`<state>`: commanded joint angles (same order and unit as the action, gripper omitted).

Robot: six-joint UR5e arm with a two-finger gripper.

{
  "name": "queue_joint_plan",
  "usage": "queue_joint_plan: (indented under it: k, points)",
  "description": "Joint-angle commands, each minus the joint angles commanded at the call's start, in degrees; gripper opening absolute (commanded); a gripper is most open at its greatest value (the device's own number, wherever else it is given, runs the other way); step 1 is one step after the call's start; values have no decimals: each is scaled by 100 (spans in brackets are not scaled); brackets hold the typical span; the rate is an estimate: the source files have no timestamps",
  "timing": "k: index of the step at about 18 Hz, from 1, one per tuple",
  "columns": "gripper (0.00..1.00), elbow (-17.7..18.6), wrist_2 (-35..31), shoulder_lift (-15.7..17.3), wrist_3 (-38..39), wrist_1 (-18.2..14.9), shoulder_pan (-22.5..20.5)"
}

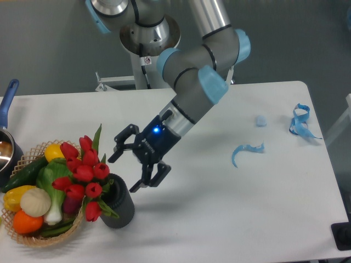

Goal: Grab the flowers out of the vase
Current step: 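Lower the open gripper around the tulip stems above the vase, then close the gripper on the red tulip stems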

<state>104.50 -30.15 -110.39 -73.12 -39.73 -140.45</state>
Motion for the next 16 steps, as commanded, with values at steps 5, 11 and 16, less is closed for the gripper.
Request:
queue_joint_plan:
  k: [5, 11, 16]
  points:
    - [100, -79, 176, -97, 0, 0, 26]
    - [100, -316, 176, -334, 0, 0, 273]
    - [65, -457, 211, -378, -9, 0, 343]
